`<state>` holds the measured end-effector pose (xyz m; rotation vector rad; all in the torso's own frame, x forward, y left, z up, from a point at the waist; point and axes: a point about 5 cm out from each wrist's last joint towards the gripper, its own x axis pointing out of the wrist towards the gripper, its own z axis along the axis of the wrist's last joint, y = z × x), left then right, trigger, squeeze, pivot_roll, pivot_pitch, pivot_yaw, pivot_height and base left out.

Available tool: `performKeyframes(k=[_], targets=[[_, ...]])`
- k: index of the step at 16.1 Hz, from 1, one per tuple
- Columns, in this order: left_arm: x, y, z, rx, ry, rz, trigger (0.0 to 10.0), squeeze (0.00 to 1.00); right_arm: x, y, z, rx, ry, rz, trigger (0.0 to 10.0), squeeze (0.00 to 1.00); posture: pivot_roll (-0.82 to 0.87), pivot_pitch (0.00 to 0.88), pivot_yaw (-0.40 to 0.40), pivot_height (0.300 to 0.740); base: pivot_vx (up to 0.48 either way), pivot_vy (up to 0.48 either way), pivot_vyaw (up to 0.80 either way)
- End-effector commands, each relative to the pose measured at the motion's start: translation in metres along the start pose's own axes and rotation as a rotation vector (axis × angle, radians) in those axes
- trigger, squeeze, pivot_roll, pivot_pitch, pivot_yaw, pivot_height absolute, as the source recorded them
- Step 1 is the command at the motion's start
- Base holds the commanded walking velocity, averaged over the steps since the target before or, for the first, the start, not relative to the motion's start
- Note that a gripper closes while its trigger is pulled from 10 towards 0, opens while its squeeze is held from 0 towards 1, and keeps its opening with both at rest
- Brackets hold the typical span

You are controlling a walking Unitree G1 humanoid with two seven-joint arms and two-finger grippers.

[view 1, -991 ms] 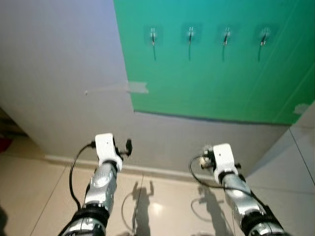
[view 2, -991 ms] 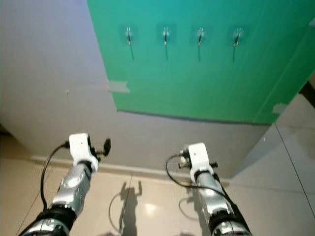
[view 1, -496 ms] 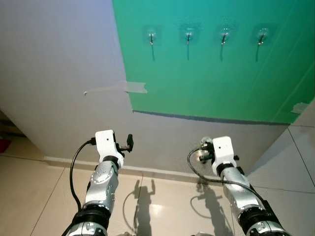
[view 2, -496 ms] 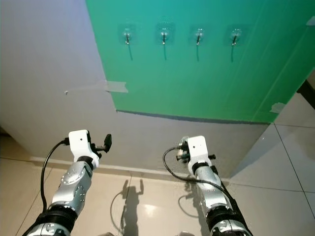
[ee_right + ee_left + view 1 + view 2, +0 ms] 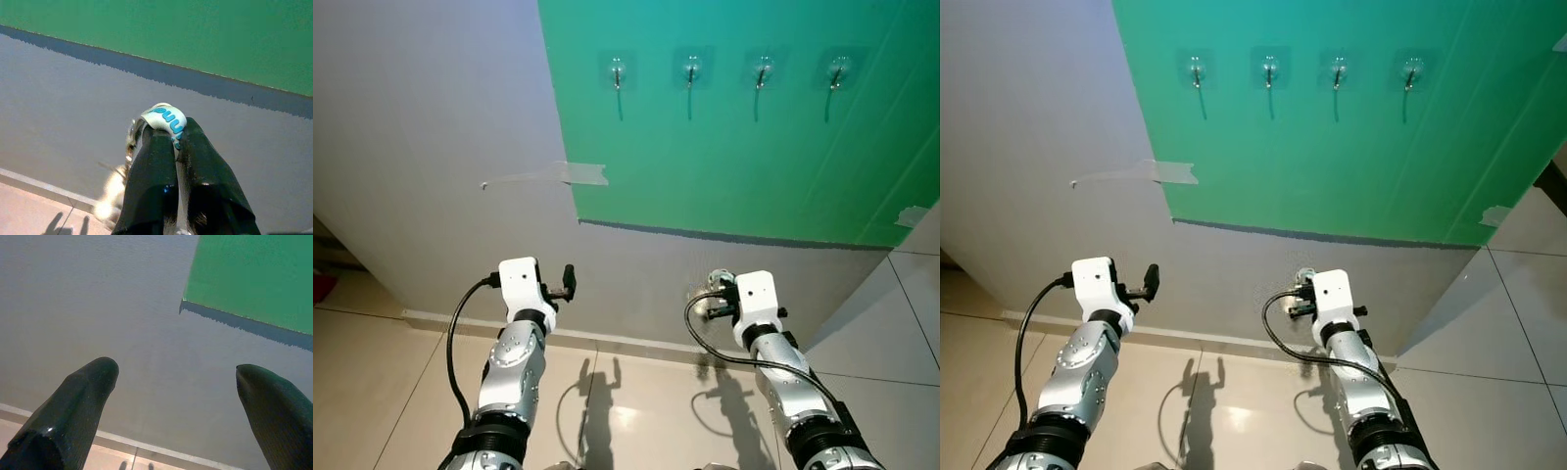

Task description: Hang keys on a hook

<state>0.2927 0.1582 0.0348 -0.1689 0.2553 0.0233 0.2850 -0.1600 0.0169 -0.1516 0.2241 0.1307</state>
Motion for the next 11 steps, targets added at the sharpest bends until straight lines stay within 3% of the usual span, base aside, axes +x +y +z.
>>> performKeyframes(k=[1, 11], targets=[[0.0015, 0.0008, 0.0057, 0.006, -0.011, -0.001, 10.0, 0.00, 0.0038, 0.0019, 0.0057, 0.004, -0.013, 0.002, 10.0, 0.00, -0.14, 0.000, 0.052, 0.740, 0.000, 0.000, 0.00], [0.0043, 0.0018, 0.0126, 0.007, -0.025, 0.002, 10.0, 0.00, 0.0085, 0.0076, 0.0112, -0.004, -0.021, 0.020, 10.0, 0.00, -0.13, 0.000, 0.049, 0.740, 0.000, 0.000, 0.00]])
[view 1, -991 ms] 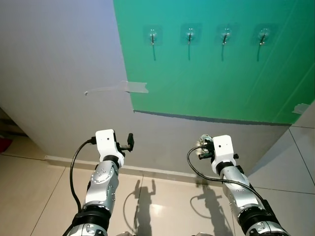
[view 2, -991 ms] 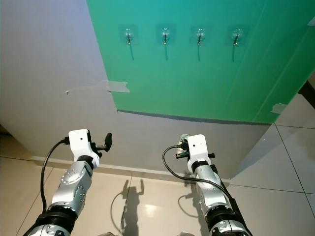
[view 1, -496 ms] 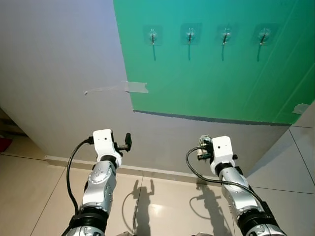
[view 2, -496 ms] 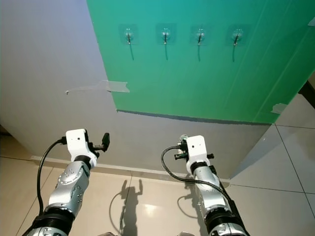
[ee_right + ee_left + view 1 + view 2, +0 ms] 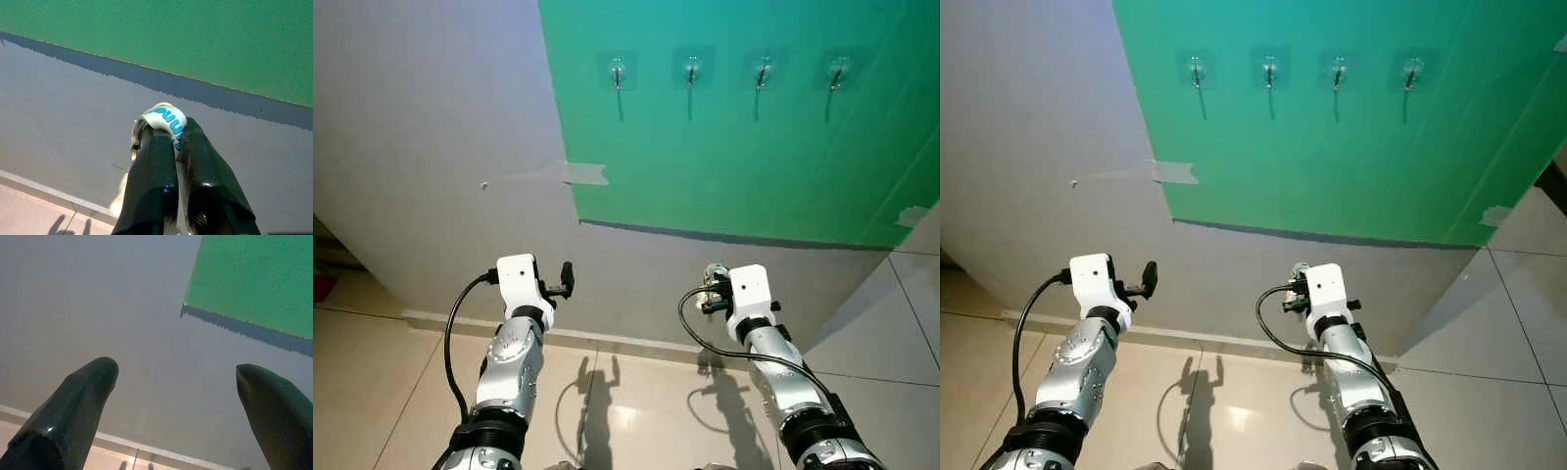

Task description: Hang keys on a hook

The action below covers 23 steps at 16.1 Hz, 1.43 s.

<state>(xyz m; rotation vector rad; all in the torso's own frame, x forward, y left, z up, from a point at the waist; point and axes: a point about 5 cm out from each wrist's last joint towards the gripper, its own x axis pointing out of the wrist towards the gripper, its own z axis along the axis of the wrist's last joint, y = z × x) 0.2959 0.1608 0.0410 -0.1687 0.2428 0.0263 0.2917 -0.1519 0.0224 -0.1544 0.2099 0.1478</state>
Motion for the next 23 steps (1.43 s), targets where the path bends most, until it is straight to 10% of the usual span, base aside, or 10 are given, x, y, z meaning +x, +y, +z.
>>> performKeyframes(k=[1, 7, 23], targets=[[-0.001, 0.003, 0.013, 0.002, -0.044, 0.012, 10.0, 0.00, 0.000, -0.003, 0.005, 0.008, -0.019, -0.002, 10.0, 0.00, -0.13, 0.000, 0.049, 0.740, 0.000, 0.000, 0.00], [-0.027, 0.019, 0.045, -0.015, -0.139, 0.050, 10.0, 0.00, -0.019, -0.015, 0.012, 0.003, -0.068, -0.023, 10.0, 0.00, -0.13, 0.000, 0.038, 0.740, 0.000, 0.000, 0.00], [-0.025, 0.005, 0.041, -0.030, -0.078, 0.034, 10.0, 0.00, -0.017, -0.009, 0.027, 0.002, -0.066, -0.011, 10.0, 0.00, -0.15, 0.000, 0.045, 0.740, 0.000, 0.000, 0.00]])
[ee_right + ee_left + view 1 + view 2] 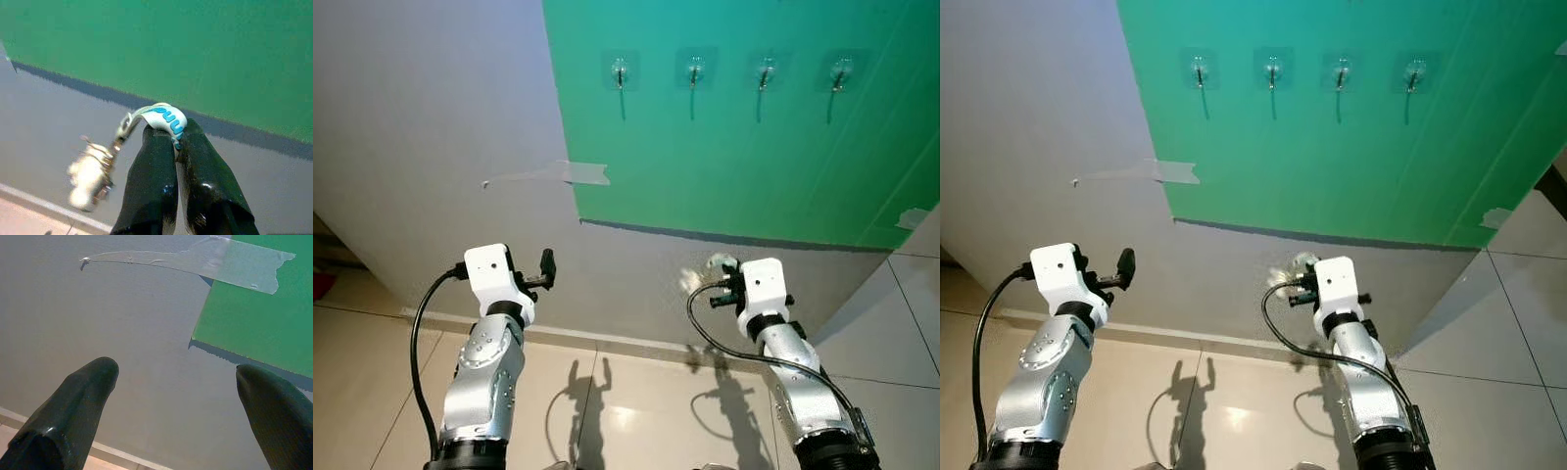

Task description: Hang keys on a hook

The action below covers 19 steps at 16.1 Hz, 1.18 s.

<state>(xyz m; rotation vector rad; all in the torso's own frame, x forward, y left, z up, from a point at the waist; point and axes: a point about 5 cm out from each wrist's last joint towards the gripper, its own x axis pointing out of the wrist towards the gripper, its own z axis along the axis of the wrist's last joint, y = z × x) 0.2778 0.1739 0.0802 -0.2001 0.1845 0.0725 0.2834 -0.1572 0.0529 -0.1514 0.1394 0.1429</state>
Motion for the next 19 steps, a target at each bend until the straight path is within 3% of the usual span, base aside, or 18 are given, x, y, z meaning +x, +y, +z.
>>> performKeyframes(k=[1, 3, 5, 7, 13, 19], targets=[[0.002, -0.003, 0.007, 0.009, -0.019, -0.003, 10.0, 0.00, -0.003, -0.002, 0.000, 0.003, 0.006, -0.003, 10.0, 0.00, -0.15, 0.000, 0.045, 0.740, 0.000, 0.000, 0.00], [-0.003, 0.000, 0.012, 0.023, -0.035, 0.000, 10.0, 0.00, -0.008, -0.007, 0.002, 0.006, 0.002, -0.013, 10.0, 0.00, -0.14, 0.000, 0.045, 0.740, 0.000, 0.000, 0.00], [-0.023, 0.010, 0.023, 0.017, -0.048, 0.025, 10.0, 0.00, -0.024, -0.018, 0.001, 0.011, 0.020, -0.047, 10.0, 0.00, -0.15, 0.000, 0.039, 0.740, 0.000, 0.000, 0.00], [-0.032, 0.018, 0.027, 0.004, -0.052, 0.041, 10.0, 0.00, -0.031, -0.020, 0.000, 0.007, 0.029, -0.049, 10.0, 0.00, -0.15, 0.000, 0.032, 0.740, 0.000, 0.000, 0.00], [-0.033, 0.008, 0.013, 0.007, 0.007, 0.021, 10.0, 0.00, -0.030, -0.010, 0.004, 0.016, 0.035, -0.029, 10.0, 0.00, -0.16, 0.000, 0.039, 0.740, 0.000, 0.000, 0.00], [-0.022, 0.008, 0.011, 0.010, 0.007, 0.007, 10.0, 0.00, -0.027, -0.013, 0.004, 0.012, 0.036, -0.037, 10.0, 0.00, -0.18, 0.000, 0.050, 0.740, 0.000, 0.000, 0.00]])
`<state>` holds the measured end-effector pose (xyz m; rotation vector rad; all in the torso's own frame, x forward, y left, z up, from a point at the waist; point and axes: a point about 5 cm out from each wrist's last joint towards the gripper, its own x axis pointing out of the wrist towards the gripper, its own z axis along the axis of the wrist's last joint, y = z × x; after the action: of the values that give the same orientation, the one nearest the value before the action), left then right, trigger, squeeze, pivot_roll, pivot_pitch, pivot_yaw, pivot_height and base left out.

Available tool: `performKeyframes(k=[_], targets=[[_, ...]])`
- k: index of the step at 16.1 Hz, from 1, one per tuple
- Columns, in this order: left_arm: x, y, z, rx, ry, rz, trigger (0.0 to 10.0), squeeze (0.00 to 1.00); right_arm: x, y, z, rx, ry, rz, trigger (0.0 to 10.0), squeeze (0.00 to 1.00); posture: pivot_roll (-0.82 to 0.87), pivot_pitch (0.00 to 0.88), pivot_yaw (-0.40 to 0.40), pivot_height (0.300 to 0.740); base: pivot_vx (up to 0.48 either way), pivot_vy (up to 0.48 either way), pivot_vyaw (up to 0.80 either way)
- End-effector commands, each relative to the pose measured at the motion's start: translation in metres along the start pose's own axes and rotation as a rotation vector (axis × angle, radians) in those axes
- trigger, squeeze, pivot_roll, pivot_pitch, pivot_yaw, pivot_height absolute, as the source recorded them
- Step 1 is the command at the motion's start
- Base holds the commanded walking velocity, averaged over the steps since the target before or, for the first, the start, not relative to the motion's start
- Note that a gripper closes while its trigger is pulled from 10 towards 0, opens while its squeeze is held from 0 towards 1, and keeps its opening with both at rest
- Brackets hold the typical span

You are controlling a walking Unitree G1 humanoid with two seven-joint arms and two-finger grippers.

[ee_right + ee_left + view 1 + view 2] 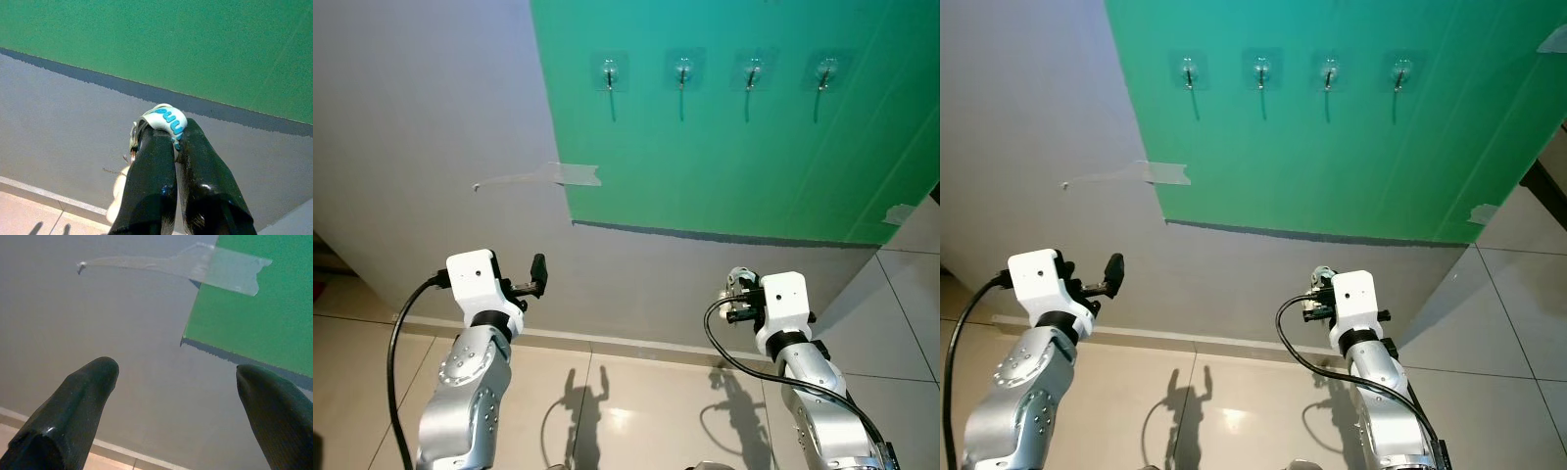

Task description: Hang keys on a hook

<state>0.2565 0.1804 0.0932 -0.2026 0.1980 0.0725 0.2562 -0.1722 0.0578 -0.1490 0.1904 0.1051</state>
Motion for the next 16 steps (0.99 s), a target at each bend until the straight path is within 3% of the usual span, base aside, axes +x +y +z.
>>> performKeyframes(k=[1, 16], targets=[[0.0041, 0.0017, 0.0009, 0.013, -0.006, 0.001, 10.0, 0.00, 0.0035, -0.0017, 0.0045, 0.002, -0.016, -0.006, 10.0, 0.00, -0.18, 0.000, 0.053, 0.740, 0.000, 0.000, 0.00], [0.0097, -0.0070, -0.0040, 0.016, -0.001, -0.023, 10.0, 0.00, 0.0024, -0.0006, 0.0124, 0.002, -0.035, -0.017, 10.0, 0.00, -0.20, 0.000, 0.067, 0.740, 0.000, 0.000, 0.00]])
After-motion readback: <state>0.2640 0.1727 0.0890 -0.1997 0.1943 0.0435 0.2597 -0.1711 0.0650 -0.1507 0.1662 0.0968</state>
